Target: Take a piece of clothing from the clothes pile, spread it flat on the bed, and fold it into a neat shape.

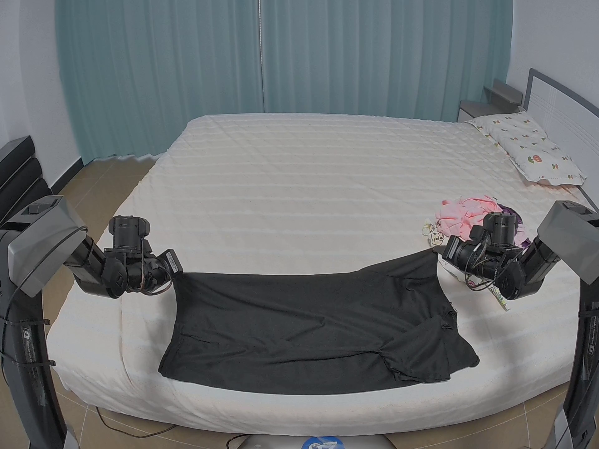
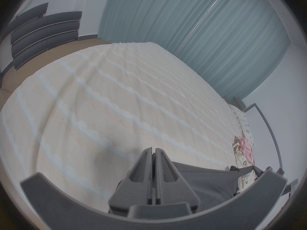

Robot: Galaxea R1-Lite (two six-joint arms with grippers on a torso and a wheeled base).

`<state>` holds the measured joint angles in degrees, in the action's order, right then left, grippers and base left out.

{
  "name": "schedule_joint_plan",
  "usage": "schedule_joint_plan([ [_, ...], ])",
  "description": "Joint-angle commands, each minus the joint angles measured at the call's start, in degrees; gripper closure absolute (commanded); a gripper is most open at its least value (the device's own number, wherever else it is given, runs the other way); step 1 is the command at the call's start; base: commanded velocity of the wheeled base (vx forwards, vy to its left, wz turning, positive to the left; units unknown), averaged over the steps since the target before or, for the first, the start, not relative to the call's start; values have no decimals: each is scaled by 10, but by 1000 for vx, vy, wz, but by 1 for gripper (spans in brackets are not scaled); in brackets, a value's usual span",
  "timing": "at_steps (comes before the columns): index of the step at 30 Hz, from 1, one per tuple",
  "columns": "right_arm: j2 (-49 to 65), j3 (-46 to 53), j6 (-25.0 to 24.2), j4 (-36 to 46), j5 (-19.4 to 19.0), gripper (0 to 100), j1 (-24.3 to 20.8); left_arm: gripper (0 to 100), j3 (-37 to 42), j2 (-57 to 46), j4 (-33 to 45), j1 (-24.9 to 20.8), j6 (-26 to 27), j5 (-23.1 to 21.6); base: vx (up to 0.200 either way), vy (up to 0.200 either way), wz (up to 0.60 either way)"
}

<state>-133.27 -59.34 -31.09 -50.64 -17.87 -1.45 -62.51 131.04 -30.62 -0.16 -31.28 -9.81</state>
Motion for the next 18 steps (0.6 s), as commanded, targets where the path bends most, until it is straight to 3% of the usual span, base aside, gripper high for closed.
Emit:
schedule_joint_plan([
  [1,30,20,0,-1,-8,100,12,100,15,-16,-1,2,-1,0,0,0,0],
  [7,43,30,-6,-2,-14,100,28,100,12,-15,-1,2,-2,-2,0,0,0],
  [14,27,28,-9,-30,-13,100,23,100,12,23,-94,1,-8,0,0,0,0],
  [18,22,27,-9,-30,-14,100,23,100,12,35,-108,1,-9,-2,0,0,0],
])
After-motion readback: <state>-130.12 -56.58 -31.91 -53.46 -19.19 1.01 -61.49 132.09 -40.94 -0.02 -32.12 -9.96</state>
